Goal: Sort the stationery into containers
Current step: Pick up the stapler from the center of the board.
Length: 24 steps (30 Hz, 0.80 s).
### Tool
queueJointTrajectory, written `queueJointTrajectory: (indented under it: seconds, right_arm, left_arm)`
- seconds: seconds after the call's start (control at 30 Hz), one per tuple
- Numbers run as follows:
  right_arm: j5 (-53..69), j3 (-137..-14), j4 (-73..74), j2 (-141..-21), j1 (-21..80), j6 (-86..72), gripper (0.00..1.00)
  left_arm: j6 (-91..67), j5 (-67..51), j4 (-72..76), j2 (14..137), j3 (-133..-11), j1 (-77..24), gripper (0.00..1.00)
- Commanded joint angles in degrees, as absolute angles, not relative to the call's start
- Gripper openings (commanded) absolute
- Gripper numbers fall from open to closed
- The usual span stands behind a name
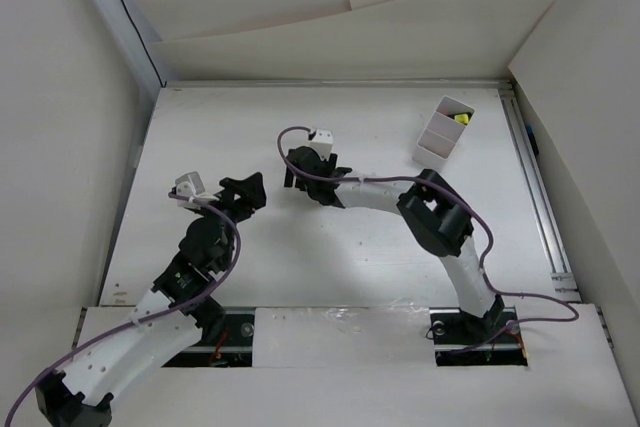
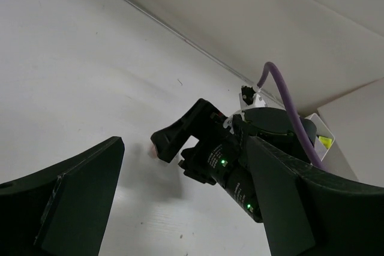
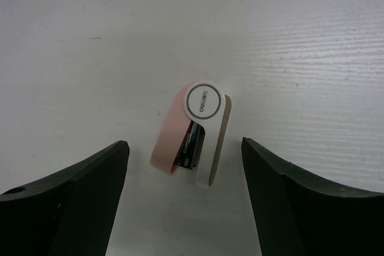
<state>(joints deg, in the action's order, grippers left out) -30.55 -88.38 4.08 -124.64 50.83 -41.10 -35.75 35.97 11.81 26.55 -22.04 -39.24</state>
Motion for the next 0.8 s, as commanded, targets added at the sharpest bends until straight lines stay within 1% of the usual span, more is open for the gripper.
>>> queueJointTrajectory:
  seconds: [0.0, 0.07, 0.1, 0.3, 0.33, 0.4, 0.43, 0.5, 0.53, 0.6, 0.7, 0.77]
  right_arm:
    - [-32.7, -91.6, 6.5, -125.8, 51.5, -41.7, 0.81]
    - [-33.8, -91.6, 7.0, -125.8, 51.5, -41.7, 0.77]
    - [-33.8, -91.6, 7.0, -126.3, 51.5, -42.2, 0.73]
    - [-34.5, -92.2, 8.9, -127.4, 51.5, -42.8, 0.59]
    - [-35.0, -92.2, 8.9, -127.4, 51.5, -42.8, 0.54]
    - [-35.0, -91.6, 8.9, -127.4, 51.5, -43.4, 0.49]
    - [-35.0, -90.5, 8.9, -126.2, 51.5, -44.1, 0.46]
    - [-36.3, -89.1, 8.4, -124.9, 51.5, -44.1, 0.43]
    - [-36.3, -88.0, 8.3, -123.4, 51.5, -44.1, 0.39]
    - [-37.8, -86.4, 7.6, -121.7, 51.5, -44.1, 0.36]
    - [-38.3, -83.1, 7.0, -118.5, 51.5, -43.6, 0.35]
    - [-38.8, -81.8, 6.5, -115.9, 51.5, -43.0, 0.32]
  left_arm:
    - [-34.5, 34.5, 14.5, 27.3, -22.6, -39.0, 0.81]
    - [-34.5, 34.5, 14.5, 27.3, -22.6, -39.0, 0.81]
    - [-34.5, 33.9, 14.5, 27.3, -22.6, -39.0, 0.81]
    - [-34.5, 34.5, 14.5, 25.3, -21.8, -39.0, 0.82]
    - [-34.5, 33.9, 14.5, 25.3, -21.8, -39.0, 0.82]
    - [-34.5, 33.9, 14.5, 25.8, -21.8, -39.0, 0.82]
    - [-34.5, 33.9, 14.5, 25.8, -21.8, -39.0, 0.82]
    - [-34.5, 33.9, 14.5, 26.4, -21.8, -39.0, 0.82]
    - [-34.5, 33.9, 14.5, 26.4, -21.8, -39.0, 0.82]
    - [-34.5, 33.1, 14.5, 26.4, -21.8, -39.0, 0.82]
    - [-34.5, 33.1, 14.5, 26.4, -22.3, -39.0, 0.82]
    - [-34.5, 33.1, 14.5, 26.4, -22.3, -39.0, 0.82]
